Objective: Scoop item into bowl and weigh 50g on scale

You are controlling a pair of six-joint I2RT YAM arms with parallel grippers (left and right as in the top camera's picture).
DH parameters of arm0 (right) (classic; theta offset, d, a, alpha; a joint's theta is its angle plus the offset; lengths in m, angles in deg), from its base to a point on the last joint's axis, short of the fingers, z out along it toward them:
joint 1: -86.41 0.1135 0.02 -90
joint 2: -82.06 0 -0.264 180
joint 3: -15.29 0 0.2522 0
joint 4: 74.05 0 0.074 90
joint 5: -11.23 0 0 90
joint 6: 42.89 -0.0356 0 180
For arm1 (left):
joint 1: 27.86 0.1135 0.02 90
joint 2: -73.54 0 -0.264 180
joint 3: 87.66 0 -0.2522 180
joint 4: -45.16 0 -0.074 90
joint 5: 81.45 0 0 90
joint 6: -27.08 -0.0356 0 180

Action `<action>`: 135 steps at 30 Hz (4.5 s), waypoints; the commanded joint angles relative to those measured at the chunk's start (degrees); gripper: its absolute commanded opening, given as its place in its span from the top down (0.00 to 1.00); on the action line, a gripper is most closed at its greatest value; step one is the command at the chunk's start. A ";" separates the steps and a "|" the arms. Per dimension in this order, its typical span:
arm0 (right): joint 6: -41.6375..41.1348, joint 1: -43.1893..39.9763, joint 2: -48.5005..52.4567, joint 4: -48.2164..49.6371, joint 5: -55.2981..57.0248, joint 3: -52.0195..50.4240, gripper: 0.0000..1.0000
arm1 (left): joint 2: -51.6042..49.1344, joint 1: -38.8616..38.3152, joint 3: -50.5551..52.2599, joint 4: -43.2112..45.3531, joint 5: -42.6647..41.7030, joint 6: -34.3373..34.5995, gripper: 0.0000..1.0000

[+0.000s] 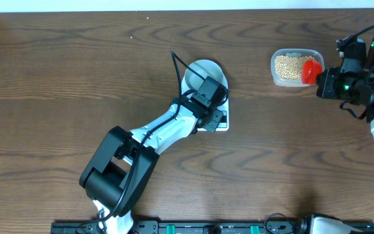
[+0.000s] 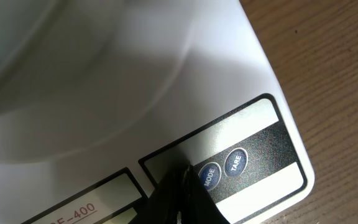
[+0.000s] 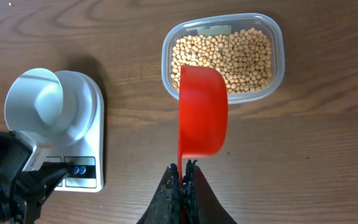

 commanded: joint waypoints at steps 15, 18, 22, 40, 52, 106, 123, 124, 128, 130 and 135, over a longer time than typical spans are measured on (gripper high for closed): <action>1.25 0.42 0.15 0.17 0.33 1.09 0.99 | -5.99 0.57 2.99 -2.93 10.16 0.72 0.93; 1.40 0.42 0.15 0.15 0.52 1.09 0.99 | -5.99 -0.35 2.99 -2.95 10.14 0.70 0.93; 1.64 0.42 0.15 0.15 0.55 1.09 0.99 | -5.99 -2.45 2.97 -2.91 10.12 0.46 0.93; 1.62 0.42 0.15 0.39 0.50 1.09 0.99 | 17.84 -4.61 0.07 -2.45 10.16 0.07 0.93; 1.64 0.44 0.15 0.63 0.50 1.09 0.99 | 25.03 -3.98 0.09 -8.98 10.19 4.92 0.93; 1.64 0.44 0.15 1.68 0.50 1.09 0.99 | 33.03 12.11 1.79 -19.06 -7.69 -1.27 0.93; 1.64 0.44 0.15 1.66 0.48 1.09 0.99 | 33.03 12.11 1.79 -20.37 -7.69 -1.25 0.30; 1.66 0.44 0.15 1.66 0.50 1.09 0.99 | 33.00 12.11 1.79 -20.37 -7.69 -1.27 0.25; 1.66 0.44 0.15 1.66 0.50 1.09 0.99 | 33.00 12.11 1.79 -20.37 -7.69 -1.25 0.14; 1.64 0.44 0.15 1.66 0.48 1.09 0.99 | 33.00 12.11 1.79 -20.35 -7.69 -1.25 0.14; 1.64 0.44 0.15 1.42 0.50 1.09 0.99 | 33.00 12.11 1.79 -20.35 -7.69 -1.25 0.14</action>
